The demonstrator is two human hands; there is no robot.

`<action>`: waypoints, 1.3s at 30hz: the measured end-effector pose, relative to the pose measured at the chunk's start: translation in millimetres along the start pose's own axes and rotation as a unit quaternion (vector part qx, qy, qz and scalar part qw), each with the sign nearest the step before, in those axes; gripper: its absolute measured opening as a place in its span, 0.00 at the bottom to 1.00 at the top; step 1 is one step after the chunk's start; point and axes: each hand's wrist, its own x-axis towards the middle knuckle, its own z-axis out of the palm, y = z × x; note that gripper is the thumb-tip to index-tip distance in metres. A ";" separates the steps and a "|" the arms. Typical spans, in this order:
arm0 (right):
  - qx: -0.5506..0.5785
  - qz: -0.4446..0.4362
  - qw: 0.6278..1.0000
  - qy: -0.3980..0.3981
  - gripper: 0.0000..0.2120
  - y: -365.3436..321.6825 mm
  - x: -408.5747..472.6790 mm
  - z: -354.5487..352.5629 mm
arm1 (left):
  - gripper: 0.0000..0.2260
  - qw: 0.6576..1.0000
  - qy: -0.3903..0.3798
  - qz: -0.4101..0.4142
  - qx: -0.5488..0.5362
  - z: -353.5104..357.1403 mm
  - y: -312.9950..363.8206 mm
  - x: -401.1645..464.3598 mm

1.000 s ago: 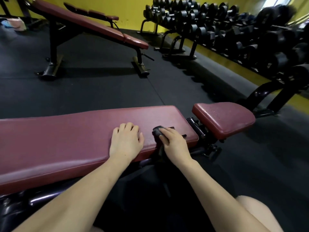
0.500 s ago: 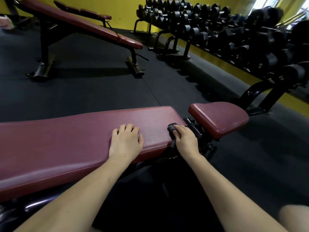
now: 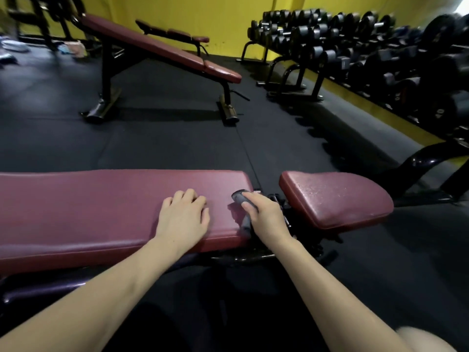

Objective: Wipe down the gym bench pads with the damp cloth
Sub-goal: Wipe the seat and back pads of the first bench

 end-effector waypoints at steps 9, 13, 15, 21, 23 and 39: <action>-0.017 -0.003 0.998 0.053 0.12 108.4 26.9 -132.6 | 0.13 0.999 0.006 -0.019 -0.038 26.9 162.9 45.7; -0.054 -0.003 0.999 -0.006 0.15 162.4 36.2 -156.7 | 0.13 0.998 -0.021 -0.029 -0.046 43.1 220.1 68.4; -0.060 -0.008 0.996 -0.060 0.17 178.6 37.4 -156.1 | 0.14 0.997 -0.050 -0.040 -0.034 50.7 238.2 73.3; -0.123 -0.030 0.979 -0.163 0.21 197.3 49.2 -149.3 | 0.20 0.986 -0.144 -0.082 -0.019 62.4 248.5 82.0; -0.103 -0.036 0.981 -0.159 0.20 199.0 62.6 -146.4 | 0.21 0.980 -0.177 -0.086 0.001 62.6 250.3 83.2; -0.122 -0.063 0.969 -0.205 0.18 184.7 84.8 -144.6 | 0.22 0.953 -0.295 -0.050 0.053 71.6 235.5 78.9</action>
